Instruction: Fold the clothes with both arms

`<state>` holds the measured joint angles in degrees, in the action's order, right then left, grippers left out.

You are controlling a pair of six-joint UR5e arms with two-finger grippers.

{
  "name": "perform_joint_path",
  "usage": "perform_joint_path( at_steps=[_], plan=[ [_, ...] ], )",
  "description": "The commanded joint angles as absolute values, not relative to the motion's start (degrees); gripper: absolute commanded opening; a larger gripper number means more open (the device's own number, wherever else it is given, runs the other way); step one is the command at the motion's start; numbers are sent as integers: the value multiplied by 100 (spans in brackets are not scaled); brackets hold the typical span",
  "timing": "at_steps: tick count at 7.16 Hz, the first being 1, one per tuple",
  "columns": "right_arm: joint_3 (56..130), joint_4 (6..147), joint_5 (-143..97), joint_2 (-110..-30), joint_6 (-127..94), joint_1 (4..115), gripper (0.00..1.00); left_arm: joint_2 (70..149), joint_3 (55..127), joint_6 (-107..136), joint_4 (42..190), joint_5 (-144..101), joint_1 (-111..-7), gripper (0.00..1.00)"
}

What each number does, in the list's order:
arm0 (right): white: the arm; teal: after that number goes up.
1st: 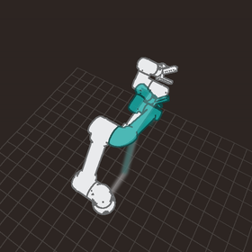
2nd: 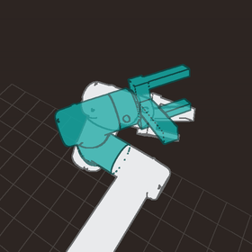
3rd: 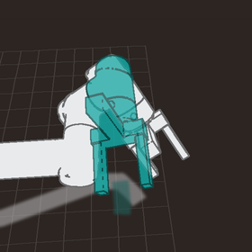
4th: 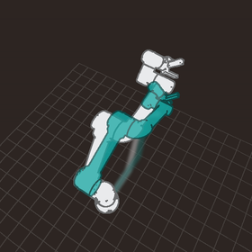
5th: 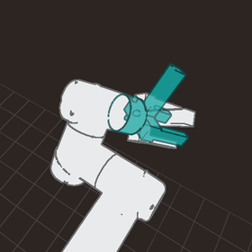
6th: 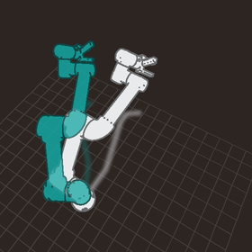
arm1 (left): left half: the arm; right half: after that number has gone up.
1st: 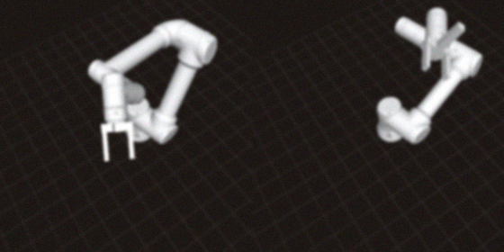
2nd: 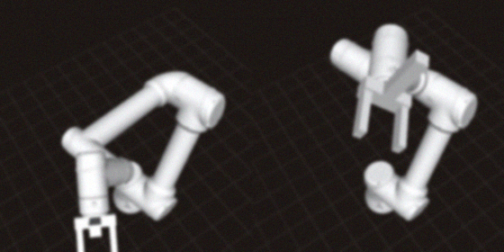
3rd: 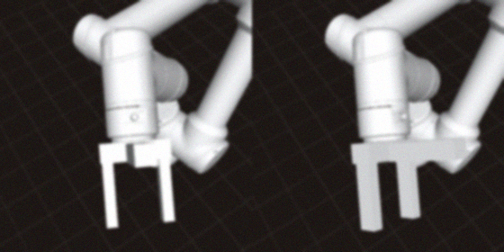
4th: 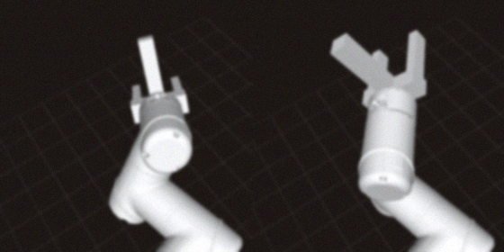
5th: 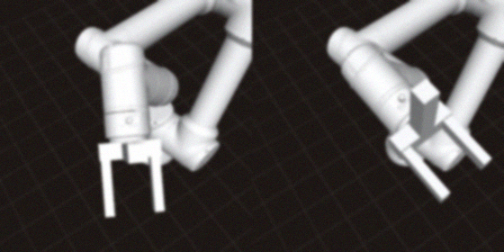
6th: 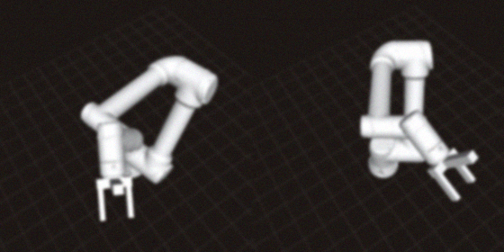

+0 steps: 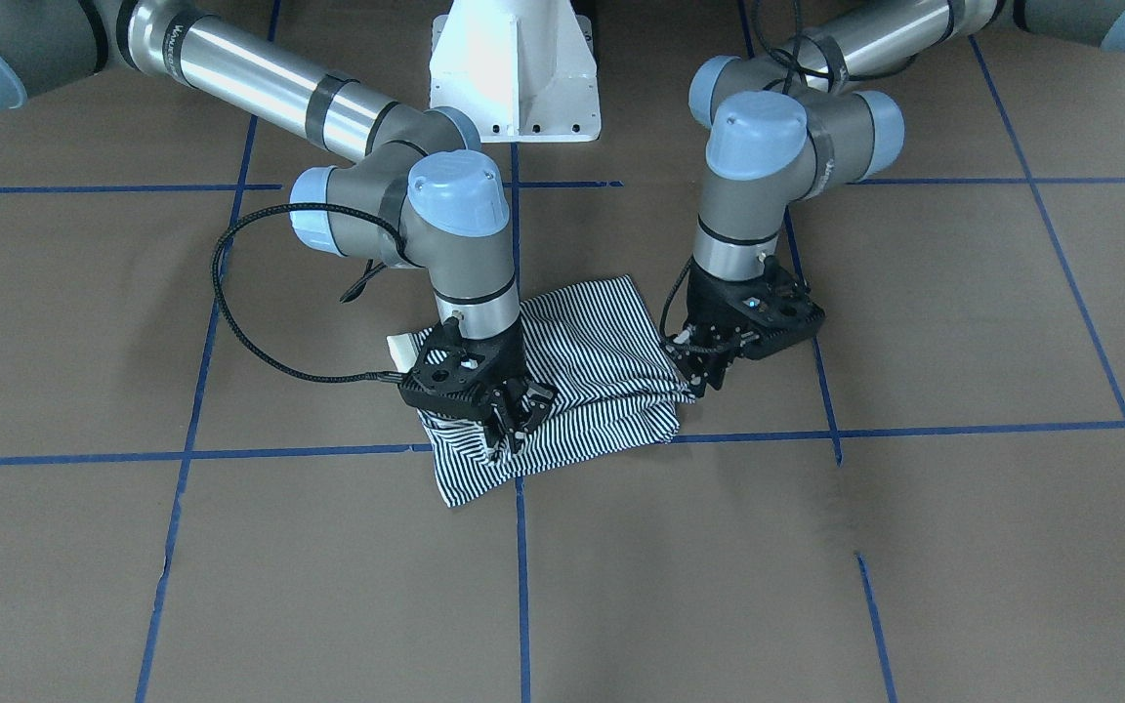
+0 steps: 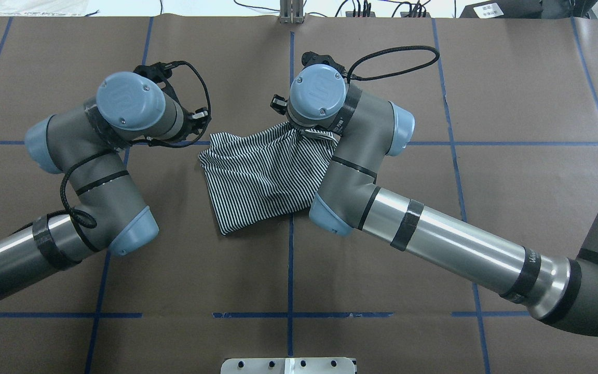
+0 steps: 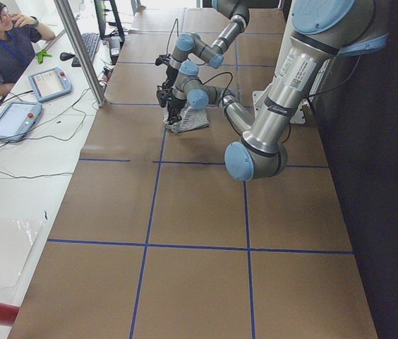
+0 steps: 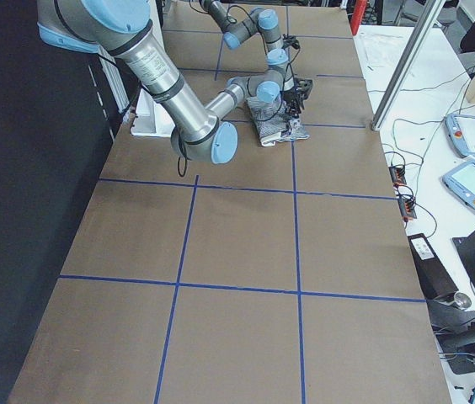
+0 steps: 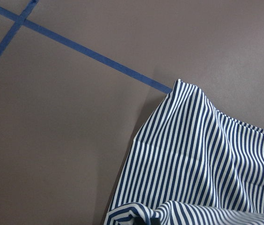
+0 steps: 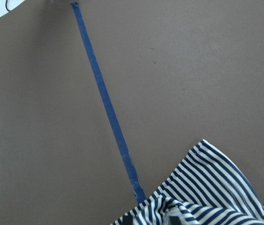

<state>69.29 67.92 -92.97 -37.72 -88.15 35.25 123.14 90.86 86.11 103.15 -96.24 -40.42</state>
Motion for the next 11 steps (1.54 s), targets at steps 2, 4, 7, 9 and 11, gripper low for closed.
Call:
perform_joint_path(
  at_steps=[2, 4, 7, 9, 11],
  plan=[
    [6688, 6706, -9823, -3709, -7870, 4041, 100, 12419, 8701, 8042, 10626, -9676, -4421, 100],
    [6732, 6837, -10228, -3726, -7359, 4226, 100, 12384, 8902, 7554, 10600, -10350, -4569, 100],
    [8666, 8510, -11301, -5047, -5169, 5191, 100, 11342, 9998, 5729, 10512, -11160, -5621, 100],
    [9665, 9314, -11976, -6086, -3366, 6156, 100, 10629, 10169, 3895, 10503, -11608, -6656, 100],
    [9703, 9308, -12661, -7105, -1592, 7070, 100, 9996, 10012, 1428, 10294, -12021, -7913, 100]
  ],
)
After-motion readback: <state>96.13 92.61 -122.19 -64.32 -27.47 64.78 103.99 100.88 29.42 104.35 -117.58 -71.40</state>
